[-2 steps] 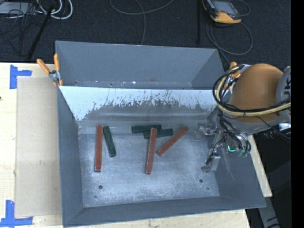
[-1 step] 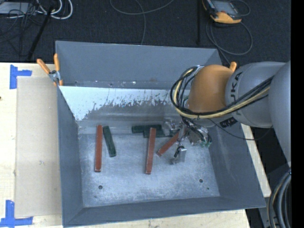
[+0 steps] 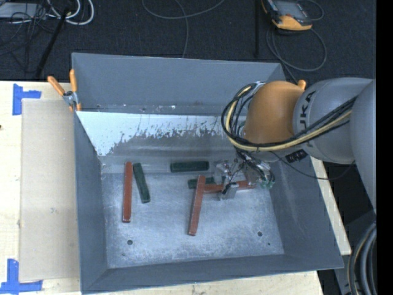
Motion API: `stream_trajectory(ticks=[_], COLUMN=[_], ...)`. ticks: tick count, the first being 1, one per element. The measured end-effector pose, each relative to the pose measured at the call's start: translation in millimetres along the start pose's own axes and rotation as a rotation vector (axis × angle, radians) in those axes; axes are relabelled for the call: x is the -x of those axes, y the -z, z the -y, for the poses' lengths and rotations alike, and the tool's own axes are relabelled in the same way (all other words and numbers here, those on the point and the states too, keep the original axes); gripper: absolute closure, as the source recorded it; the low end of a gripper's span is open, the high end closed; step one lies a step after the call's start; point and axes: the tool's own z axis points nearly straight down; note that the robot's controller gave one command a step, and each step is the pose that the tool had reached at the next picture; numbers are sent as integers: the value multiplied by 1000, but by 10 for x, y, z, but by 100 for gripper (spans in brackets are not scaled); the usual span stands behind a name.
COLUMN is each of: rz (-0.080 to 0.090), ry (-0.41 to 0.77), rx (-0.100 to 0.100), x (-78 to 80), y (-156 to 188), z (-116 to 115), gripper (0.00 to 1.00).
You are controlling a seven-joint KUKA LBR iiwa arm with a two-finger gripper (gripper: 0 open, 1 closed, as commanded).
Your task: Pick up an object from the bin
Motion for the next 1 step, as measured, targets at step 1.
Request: stream_trajectory(ticks=[1], rz=[0], ry=[-34], rx=[-3], x=[-222], y=[902], z=[328], gripper=[100])
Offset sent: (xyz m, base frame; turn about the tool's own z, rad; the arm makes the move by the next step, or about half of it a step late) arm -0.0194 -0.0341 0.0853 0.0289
